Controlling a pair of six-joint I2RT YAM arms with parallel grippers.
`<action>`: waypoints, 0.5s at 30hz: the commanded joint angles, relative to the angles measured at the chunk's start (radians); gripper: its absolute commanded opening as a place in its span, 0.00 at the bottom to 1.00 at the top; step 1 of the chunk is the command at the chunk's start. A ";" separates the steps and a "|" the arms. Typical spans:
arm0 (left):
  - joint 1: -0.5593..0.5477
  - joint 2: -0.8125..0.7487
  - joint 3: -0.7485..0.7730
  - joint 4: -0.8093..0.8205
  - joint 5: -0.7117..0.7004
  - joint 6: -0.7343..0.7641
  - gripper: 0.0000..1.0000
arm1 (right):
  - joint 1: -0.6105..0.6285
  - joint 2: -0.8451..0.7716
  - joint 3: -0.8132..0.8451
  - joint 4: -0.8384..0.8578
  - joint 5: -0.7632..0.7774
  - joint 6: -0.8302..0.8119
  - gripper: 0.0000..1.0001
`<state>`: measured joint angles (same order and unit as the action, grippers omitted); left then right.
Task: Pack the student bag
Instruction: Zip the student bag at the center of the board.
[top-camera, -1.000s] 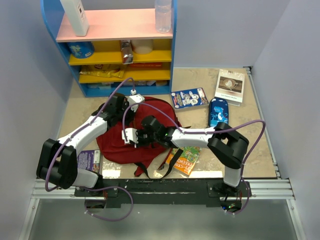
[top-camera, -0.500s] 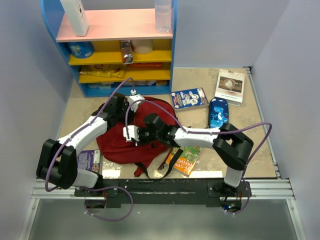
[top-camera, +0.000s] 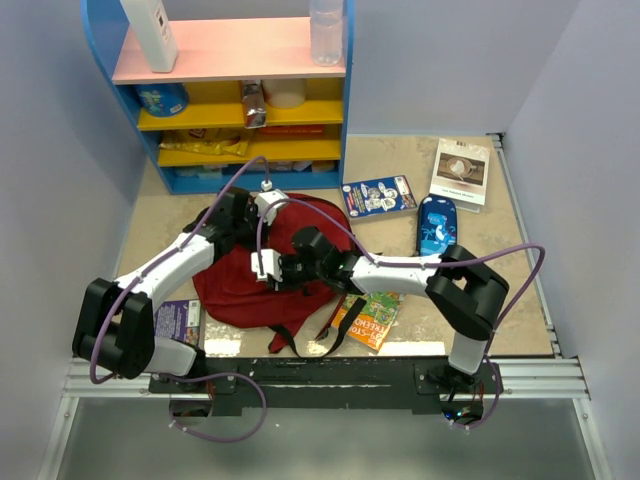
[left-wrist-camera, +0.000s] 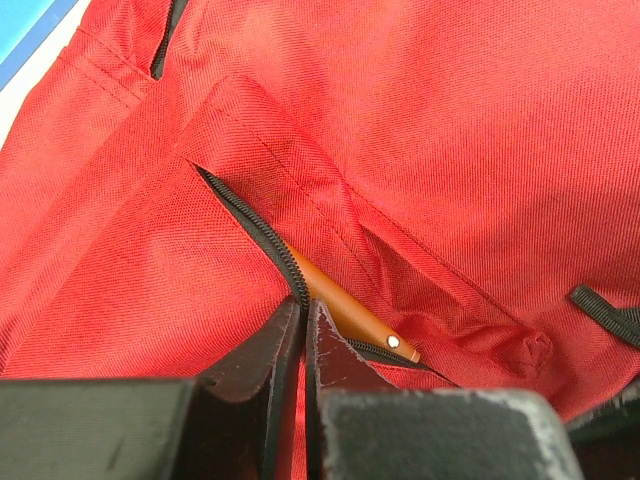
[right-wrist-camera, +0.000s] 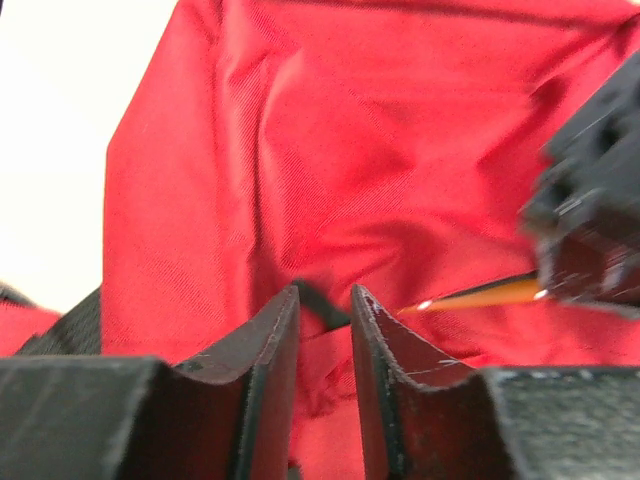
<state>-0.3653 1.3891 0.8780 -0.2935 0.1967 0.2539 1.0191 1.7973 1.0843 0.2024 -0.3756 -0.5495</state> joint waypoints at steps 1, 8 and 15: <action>0.000 -0.029 -0.008 0.024 0.026 0.008 0.09 | -0.010 -0.044 -0.031 0.019 -0.037 0.003 0.33; 0.002 -0.030 -0.007 0.022 0.021 0.010 0.09 | -0.017 -0.006 -0.007 0.006 -0.068 0.003 0.33; 0.002 -0.036 -0.016 0.027 0.018 0.011 0.09 | -0.024 0.034 0.022 0.028 -0.078 0.017 0.31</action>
<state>-0.3653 1.3872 0.8707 -0.2920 0.1978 0.2539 1.0004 1.8053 1.0584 0.1947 -0.4191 -0.5488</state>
